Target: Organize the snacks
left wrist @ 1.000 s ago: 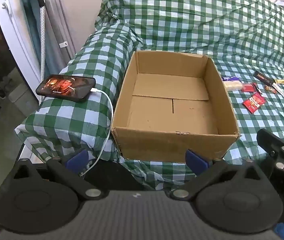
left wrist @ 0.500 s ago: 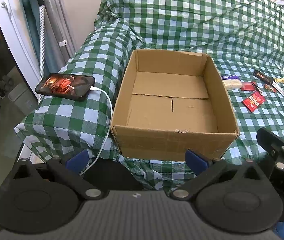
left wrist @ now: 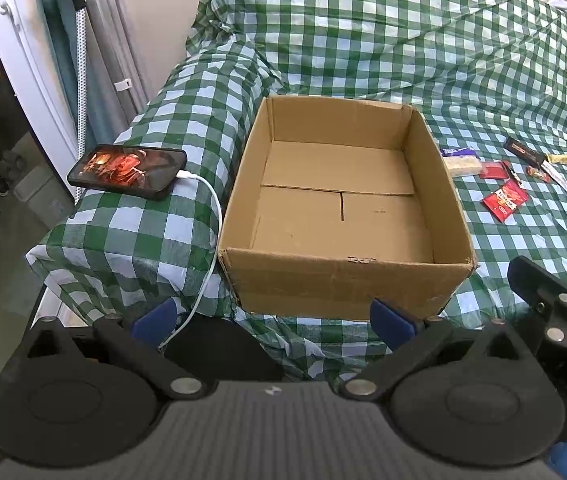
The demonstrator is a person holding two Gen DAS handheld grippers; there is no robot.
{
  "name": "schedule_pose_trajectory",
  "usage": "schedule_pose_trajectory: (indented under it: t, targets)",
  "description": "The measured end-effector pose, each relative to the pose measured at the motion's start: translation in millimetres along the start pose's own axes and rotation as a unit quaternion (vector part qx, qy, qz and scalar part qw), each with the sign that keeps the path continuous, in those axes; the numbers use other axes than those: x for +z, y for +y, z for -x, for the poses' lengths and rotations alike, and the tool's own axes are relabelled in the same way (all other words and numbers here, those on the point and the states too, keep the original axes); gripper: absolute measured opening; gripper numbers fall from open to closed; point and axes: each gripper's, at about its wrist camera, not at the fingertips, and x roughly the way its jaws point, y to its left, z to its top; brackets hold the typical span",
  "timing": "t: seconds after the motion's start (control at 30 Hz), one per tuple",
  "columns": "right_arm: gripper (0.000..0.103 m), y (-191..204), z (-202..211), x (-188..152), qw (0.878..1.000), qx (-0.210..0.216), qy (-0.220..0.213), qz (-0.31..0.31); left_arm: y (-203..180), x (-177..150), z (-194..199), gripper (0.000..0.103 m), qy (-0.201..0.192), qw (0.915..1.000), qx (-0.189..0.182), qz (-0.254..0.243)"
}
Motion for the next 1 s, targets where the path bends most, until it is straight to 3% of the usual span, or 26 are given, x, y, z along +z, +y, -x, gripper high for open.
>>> schedule_pose_trajectory:
  t: [1.0]
  targets:
    - [0.103, 7.6, -3.8, -3.1, 1.0, 0.0, 0.004, 0.005, 2.3, 2.0, -2.9, 0.103, 0.007, 1.0, -0.002, 0.001]
